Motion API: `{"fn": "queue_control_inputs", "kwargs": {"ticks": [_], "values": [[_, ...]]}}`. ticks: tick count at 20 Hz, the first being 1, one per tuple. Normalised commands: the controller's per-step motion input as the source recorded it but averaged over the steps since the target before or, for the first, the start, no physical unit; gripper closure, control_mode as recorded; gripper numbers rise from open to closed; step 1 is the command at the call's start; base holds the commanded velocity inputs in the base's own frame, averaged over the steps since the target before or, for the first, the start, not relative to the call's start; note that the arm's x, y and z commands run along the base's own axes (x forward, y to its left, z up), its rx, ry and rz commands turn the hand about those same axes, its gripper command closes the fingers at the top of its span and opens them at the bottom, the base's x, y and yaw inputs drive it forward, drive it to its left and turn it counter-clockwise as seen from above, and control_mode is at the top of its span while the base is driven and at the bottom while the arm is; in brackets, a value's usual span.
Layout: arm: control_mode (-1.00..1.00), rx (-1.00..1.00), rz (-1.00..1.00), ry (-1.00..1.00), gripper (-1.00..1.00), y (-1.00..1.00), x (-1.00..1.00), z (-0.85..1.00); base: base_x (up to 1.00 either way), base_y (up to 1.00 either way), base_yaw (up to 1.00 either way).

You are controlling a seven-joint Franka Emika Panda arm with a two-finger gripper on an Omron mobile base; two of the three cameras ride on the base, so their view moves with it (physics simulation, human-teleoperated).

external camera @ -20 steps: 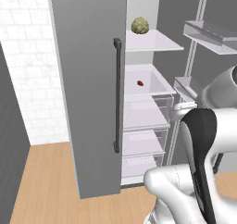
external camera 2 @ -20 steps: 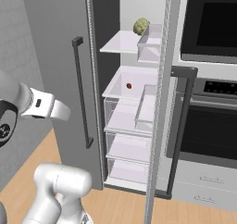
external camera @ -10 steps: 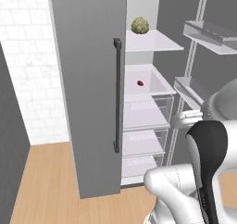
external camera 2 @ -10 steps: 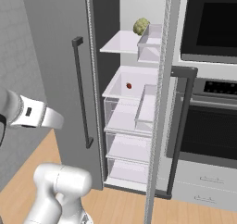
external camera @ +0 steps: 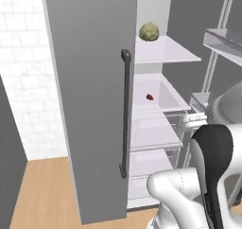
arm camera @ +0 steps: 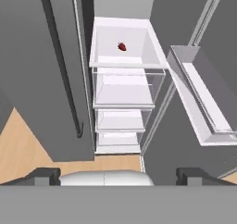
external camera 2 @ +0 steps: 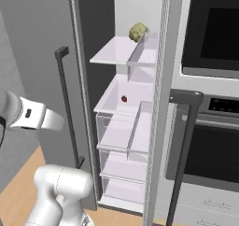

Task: Take the strawberry from the fridge and place it on top of the pancake, located on the dining counter.

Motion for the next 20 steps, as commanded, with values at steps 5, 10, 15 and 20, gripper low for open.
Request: {"fn": "queue_control_inputs", "kwargs": {"ticks": [5, 10, 15, 20], "values": [[1.0, 0.0, 0.0, 0.0, -1.0, 0.0, 0.0, 0.0, 0.81, -0.32, 0.0], [1.0, 0.0, 0.0, 0.0, -1.0, 0.0, 0.0, 0.0, 0.48, -0.47, 0.0], [1.0, 0.0, 0.0, 0.0, -1.0, 0.0, 0.0, 0.0, 0.67, -0.16, 0.0], [1.0, 0.0, 0.0, 0.0, -1.0, 0.0, 0.0, 0.0, 0.79, -0.06, 0.0]]}}
